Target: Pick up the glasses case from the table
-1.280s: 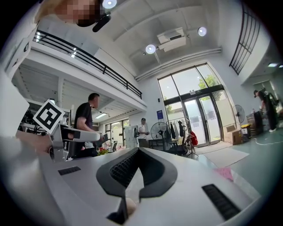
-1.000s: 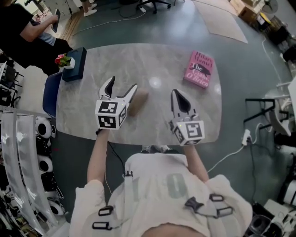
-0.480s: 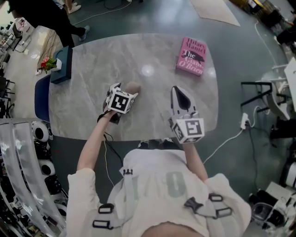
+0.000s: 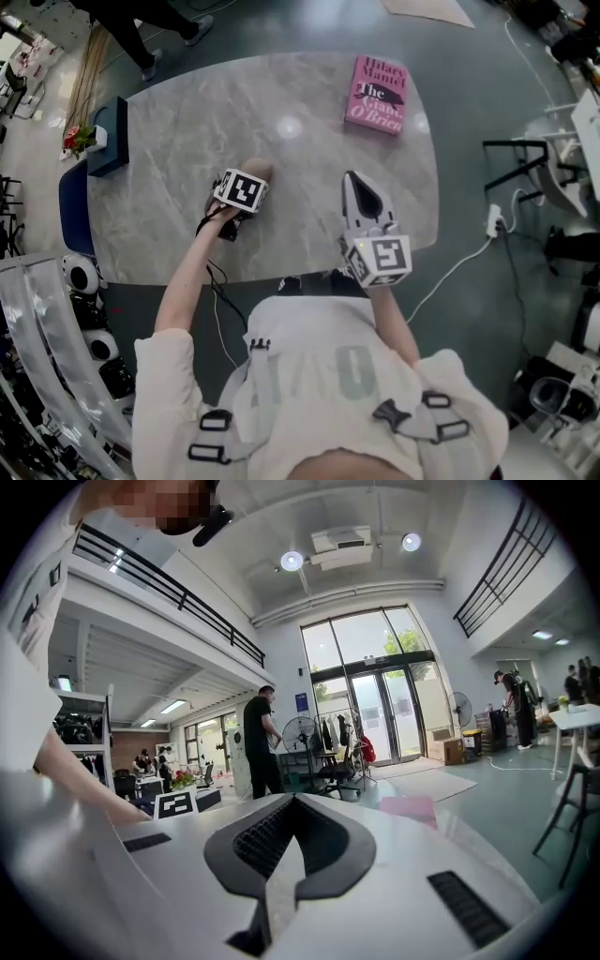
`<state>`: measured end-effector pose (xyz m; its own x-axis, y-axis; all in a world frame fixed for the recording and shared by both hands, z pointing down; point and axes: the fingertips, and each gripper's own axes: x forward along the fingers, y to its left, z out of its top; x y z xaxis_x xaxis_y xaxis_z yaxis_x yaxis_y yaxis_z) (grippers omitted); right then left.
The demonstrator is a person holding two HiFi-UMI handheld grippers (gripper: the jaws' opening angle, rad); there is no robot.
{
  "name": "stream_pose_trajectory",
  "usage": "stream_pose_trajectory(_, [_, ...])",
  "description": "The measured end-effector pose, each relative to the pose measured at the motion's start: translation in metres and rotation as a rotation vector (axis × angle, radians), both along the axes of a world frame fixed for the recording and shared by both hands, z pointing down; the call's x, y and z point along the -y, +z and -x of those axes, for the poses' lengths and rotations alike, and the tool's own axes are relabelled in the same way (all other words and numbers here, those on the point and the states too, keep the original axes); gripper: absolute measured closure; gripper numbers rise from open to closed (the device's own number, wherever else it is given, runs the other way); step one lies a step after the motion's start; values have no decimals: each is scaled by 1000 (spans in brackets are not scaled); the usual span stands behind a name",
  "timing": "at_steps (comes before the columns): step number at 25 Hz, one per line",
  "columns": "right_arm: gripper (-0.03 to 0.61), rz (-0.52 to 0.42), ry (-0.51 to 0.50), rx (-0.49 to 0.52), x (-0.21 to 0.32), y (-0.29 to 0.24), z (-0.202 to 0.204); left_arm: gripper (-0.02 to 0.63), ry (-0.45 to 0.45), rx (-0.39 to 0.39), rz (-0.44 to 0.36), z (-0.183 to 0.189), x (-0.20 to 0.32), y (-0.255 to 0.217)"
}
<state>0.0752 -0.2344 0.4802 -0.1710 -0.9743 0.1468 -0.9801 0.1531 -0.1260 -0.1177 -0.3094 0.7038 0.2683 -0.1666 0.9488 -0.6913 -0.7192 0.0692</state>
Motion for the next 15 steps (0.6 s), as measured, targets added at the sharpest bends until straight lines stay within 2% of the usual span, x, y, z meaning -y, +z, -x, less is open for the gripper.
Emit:
stream_pose_trajectory(6, [577,24,11,8,-3,8,0,238,21,12,17,0,11,1])
stream_pose_trajectory(15, [577,45,-1,9,-5,16,8,235,-32,96,135,2,0,19])
